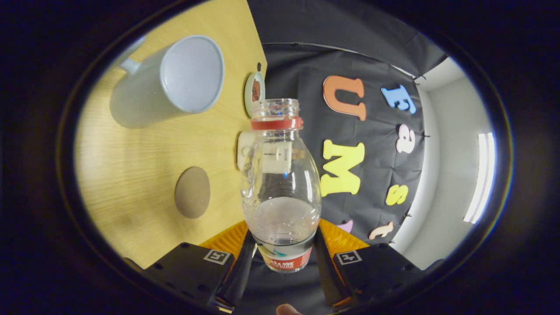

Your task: Take the bottle from table, then pour the juice into the cup, finally place the bottle on the coaster

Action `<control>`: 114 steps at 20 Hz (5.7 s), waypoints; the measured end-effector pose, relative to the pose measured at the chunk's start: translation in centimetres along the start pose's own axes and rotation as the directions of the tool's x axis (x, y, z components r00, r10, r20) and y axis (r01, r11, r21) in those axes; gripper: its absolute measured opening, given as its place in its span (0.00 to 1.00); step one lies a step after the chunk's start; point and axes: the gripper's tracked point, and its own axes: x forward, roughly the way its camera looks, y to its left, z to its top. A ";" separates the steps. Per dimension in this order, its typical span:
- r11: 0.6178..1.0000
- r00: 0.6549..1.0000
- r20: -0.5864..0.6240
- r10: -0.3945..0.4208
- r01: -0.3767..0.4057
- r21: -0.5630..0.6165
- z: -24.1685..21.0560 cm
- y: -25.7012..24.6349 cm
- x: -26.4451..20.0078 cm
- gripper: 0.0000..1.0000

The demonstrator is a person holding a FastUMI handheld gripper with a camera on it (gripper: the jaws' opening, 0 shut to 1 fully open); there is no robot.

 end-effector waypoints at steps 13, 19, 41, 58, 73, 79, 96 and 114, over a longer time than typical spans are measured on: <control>0.998 1.000 0.011 -0.004 0.004 -0.057 0.8 -1.0 -0.7 0.73; 0.996 0.999 0.018 -0.027 0.029 -0.088 1.1 -2.3 -0.8 0.73; 0.984 0.996 0.036 -0.079 0.083 -0.160 1.7 -6.1 -1.7 0.73; 0.965 0.992 0.054 -0.117 0.126 -0.232 2.3 -8.3 -1.7 0.73; 0.948 0.989 0.072 -0.129 0.144 -0.283 2.9 -9.1 -1.9 0.73; 0.945 0.989 0.076 -0.124 0.141 -0.296 2.9 -9.0 -1.5 0.73; 0.960 0.992 0.065 -0.108 0.121 -0.252 3.0 -8.7 -1.8 0.73; 0.959 0.996 0.020 0.087 -0.089 0.271 0.7 -4.7 -3.9 0.73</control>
